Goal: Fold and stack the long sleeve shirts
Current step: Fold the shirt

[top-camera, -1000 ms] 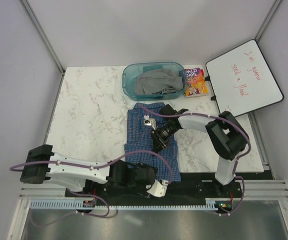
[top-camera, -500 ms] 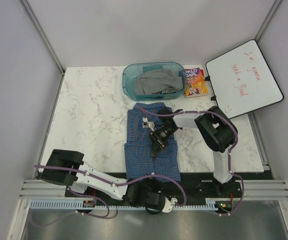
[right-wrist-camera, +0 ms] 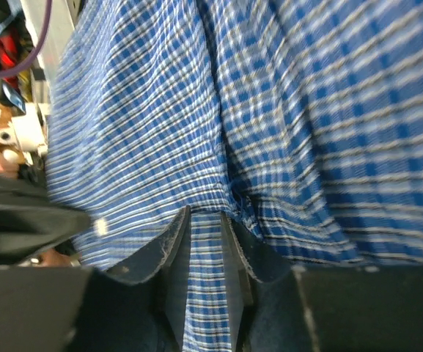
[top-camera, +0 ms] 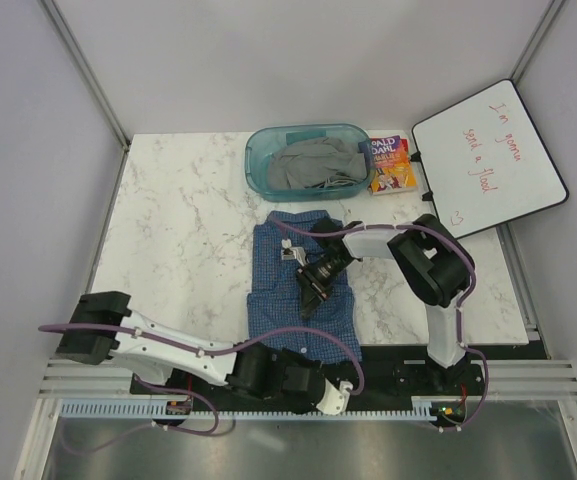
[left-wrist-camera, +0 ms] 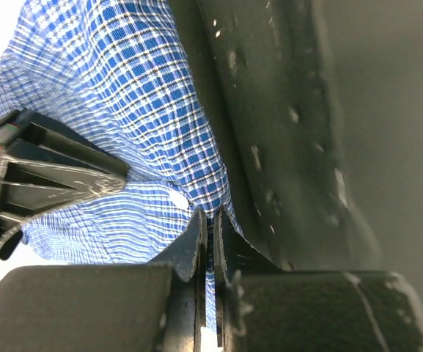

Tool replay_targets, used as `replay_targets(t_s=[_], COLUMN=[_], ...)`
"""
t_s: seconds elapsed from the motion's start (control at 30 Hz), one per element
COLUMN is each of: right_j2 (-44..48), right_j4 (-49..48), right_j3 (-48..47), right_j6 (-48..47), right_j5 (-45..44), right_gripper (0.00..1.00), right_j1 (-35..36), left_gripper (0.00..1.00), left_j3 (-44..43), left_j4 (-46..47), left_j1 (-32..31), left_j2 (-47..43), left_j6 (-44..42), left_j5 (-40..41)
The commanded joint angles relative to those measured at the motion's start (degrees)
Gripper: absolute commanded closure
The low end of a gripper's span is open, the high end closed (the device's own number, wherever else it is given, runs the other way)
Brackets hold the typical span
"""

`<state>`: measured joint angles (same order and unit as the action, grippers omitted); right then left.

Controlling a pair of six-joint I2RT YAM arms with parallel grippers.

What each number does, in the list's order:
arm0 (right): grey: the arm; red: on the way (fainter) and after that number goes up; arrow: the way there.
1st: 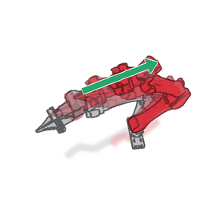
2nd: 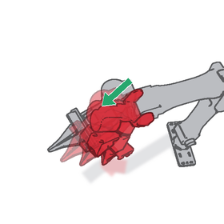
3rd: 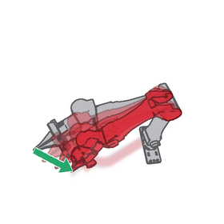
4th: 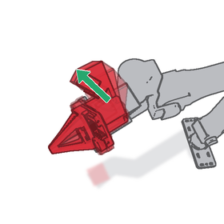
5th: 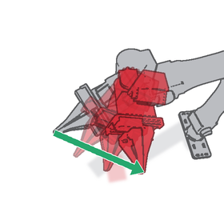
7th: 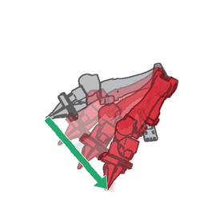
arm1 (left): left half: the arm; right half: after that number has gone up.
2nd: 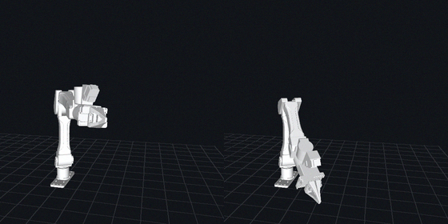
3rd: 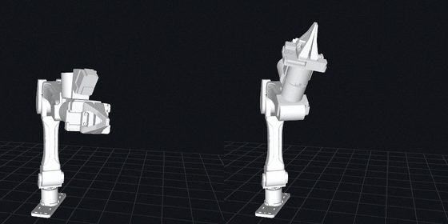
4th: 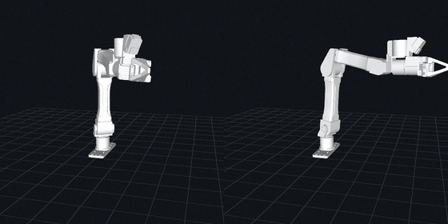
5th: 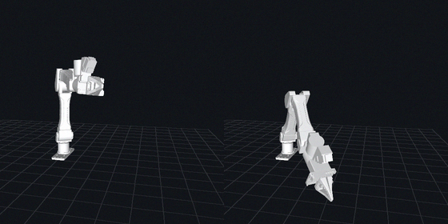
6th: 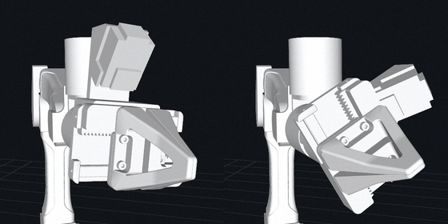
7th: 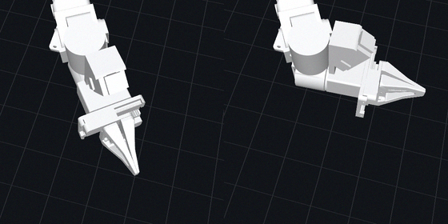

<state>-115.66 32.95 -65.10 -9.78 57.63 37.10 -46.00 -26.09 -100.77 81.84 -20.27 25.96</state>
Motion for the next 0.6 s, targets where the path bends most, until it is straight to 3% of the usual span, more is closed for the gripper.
replay_targets(t_s=[0.0, 0.17, 0.3, 0.43, 0.57], right_j2=[4.4, 8.6, 9.4, 5.5, -1.0], right_j4=[-4.2, 7.6, 13.9, 17.7, 18.0], right_j3=[0.2, -10.5, -19.2, -26.2, -28.9], right_j6=[-1.4, -7.5, -11.2, -15.2, -16.8], right_j5=[-3.8, -4.2, -7.3, -11.9, -14.6], right_gripper=[0.66, 0.50, 0.40, 0.41, 0.45], right_j1=[1.7, 1.2, -2.4, -6.4, -9.4], left_gripper=[0.98, 0.98, 0.98, 0.98, 0.98], left_j3=[-7.7, -14.1, -19.9, -24.3, -25.6], left_j4=[-10.4, -17.5, -20.3, -24.4, -26.0], left_j1=[0.7, 2.9, 8.6, 13.7, 21.8], left_j2=[-6.7, -7.2, -8.2, -7.3, -5.6], left_j6=[4.0, 6.9, 7.4, 5.2, -3.4], left_j5=[-16.8, -33.7, -45.5, -49.2, -51.5])
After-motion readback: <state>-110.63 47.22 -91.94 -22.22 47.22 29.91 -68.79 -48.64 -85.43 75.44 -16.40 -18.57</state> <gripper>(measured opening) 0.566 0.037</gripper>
